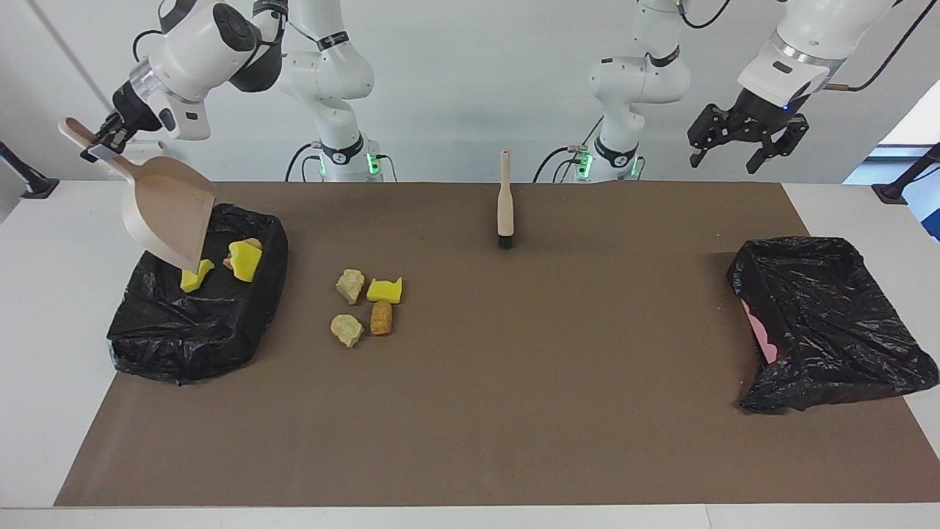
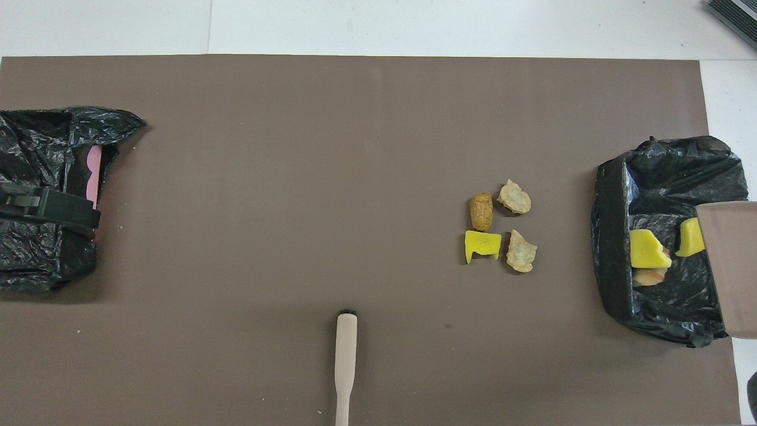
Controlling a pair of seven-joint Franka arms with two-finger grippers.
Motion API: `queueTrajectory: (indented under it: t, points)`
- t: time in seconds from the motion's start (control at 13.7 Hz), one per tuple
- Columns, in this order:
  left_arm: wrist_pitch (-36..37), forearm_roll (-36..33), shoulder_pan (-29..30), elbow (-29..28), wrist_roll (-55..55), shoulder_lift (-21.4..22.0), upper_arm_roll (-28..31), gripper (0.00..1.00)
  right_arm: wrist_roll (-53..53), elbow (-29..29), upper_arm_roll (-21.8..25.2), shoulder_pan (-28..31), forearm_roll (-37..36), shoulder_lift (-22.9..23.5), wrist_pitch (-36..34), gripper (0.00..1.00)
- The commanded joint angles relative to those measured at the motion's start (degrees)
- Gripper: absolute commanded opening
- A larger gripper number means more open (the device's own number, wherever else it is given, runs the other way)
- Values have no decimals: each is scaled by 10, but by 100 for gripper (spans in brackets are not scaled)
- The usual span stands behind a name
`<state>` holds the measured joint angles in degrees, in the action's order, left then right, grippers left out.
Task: Sweep and dump trash in bin
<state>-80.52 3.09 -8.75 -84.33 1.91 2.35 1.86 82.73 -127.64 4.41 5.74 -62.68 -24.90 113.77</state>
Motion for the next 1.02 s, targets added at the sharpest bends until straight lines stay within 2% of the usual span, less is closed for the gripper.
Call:
queueTrajectory:
  t: [0.0,0.15,0.37,0.59,0.8,0.95]
  points:
    - [19,-13,-6,26,10,-13,7,100,25,47,12,6,86,-5,-3,0]
    - [24,-25,-6,35,10,-16,6,100,8,73,16,5,166,-2,-23,0]
    - [25,-24,-6,37,11,-22,6,100,-114,83,9,-4,252,3,-57,0]
    - [24,-23,-5,37,13,-22,3,100,-264,92,-27,-5,346,11,-102,0]
    - [24,-24,5,36,13,-18,-8,100,-444,118,-80,-5,427,52,-154,0]
    - [24,-25,6,36,13,-17,-11,100,-549,129,-126,-5,458,74,-161,0]
